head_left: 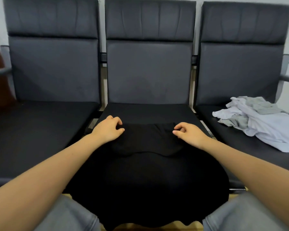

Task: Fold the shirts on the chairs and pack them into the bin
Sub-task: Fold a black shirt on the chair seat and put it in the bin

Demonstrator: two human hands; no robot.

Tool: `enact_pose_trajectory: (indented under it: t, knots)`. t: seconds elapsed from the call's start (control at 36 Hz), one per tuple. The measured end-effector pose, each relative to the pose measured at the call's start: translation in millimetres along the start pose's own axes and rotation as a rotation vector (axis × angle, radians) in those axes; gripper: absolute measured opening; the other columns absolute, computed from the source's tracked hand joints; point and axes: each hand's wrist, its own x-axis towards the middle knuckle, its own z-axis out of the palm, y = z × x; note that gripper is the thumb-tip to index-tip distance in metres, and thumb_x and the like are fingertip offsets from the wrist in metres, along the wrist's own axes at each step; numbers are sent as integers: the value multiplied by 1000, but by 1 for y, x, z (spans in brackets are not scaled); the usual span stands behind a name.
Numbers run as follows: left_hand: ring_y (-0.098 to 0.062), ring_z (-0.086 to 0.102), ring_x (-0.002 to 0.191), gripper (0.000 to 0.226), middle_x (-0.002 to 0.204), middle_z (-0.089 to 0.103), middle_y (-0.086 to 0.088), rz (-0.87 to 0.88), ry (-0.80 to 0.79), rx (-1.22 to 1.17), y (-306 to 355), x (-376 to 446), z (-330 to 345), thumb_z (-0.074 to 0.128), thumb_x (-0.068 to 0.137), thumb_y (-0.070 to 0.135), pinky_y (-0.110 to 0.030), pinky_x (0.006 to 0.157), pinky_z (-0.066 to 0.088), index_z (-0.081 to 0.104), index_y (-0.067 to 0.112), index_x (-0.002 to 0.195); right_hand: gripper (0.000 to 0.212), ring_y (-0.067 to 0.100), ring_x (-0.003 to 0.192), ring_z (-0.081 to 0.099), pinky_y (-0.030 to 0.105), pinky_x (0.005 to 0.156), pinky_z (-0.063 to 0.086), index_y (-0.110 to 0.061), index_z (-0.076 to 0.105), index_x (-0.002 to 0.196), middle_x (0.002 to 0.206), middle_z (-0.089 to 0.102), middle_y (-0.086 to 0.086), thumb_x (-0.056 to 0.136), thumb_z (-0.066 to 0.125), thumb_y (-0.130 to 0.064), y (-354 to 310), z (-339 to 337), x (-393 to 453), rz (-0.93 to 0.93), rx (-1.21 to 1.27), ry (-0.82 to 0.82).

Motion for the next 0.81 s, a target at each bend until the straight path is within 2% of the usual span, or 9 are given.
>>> enact_pose_trajectory:
  t: [0.11, 0.22, 0.28, 0.39, 0.47, 0.53, 0.58, 0.69, 0.81]
  knots:
    - [-23, 57, 113, 60, 138, 42, -7, -105, -33, -42, -6, 12, 6, 61, 89, 50, -35, 96, 47, 43, 21, 139, 37, 13, 90, 56, 25, 80, 40, -13, 60, 126, 88, 60, -6, 94, 59, -32, 2, 7, 19, 79, -50, 67]
    - [-29, 48, 128, 86, 145, 41, -11, -186, -53, -72, -10, 26, 9, 66, 81, 57, -38, 100, 44, 29, 21, 150, 68, 25, 127, 49, 33, 100, 40, -13, 40, 147, 142, 45, 9, 90, 63, -42, -1, 14, 35, 151, -98, 109]
    - [-28, 48, 128, 94, 143, 43, -9, -219, -67, -69, -12, 31, 9, 69, 76, 60, -39, 101, 45, 27, 21, 151, 84, 29, 133, 43, 37, 101, 41, -9, 28, 151, 150, 37, 11, 86, 67, -47, -5, 15, 40, 230, -93, 63]
    - [-23, 55, 119, 84, 131, 56, -1, -253, -131, -31, -15, 36, 12, 69, 70, 67, -35, 92, 49, 48, 19, 136, 77, 28, 119, 53, 37, 90, 49, -8, 44, 138, 137, 46, 9, 81, 71, -52, -8, 18, 52, 280, -220, -24]
    - [-19, 62, 100, 60, 108, 67, 2, -257, -171, -81, -16, 39, 14, 71, 71, 63, -35, 84, 52, 64, 15, 107, 39, 20, 91, 60, 28, 66, 44, -11, 61, 101, 106, 60, 1, 84, 70, -44, -8, 22, 56, 237, -210, -37]
    - [-18, 65, 85, 48, 91, 70, -1, -246, -183, -135, -14, 40, 17, 73, 73, 56, -36, 79, 53, 69, 11, 90, 34, 15, 68, 53, 27, 53, 34, -14, 51, 71, 74, 55, -3, 86, 70, -38, -8, 23, 56, 221, -194, -35]
    - [-17, 66, 72, 39, 78, 70, -2, -233, -167, -176, -12, 42, 18, 74, 77, 50, -35, 73, 54, 71, 12, 86, 41, 14, 59, 48, 28, 49, 30, -17, 43, 60, 61, 48, -3, 86, 70, -35, -8, 20, 58, 211, -208, -17]
    - [-22, 61, 58, 34, 72, 69, -10, -252, -59, -337, -9, 62, 8, 75, 80, 40, -32, 66, 56, 72, 7, 90, 38, 23, 75, 54, 29, 62, 35, -17, 45, 63, 67, 52, -2, 83, 72, -35, -9, 5, 81, 183, -256, 77]
    - [-20, 60, 79, 30, 76, 62, 0, -228, 69, -302, -6, 86, -3, 75, 81, 41, -30, 71, 46, 61, 14, 76, 27, 25, 78, 61, 31, 72, 50, -22, 49, 76, 85, 64, 3, 84, 71, -34, -11, -11, 112, 199, -205, 109]
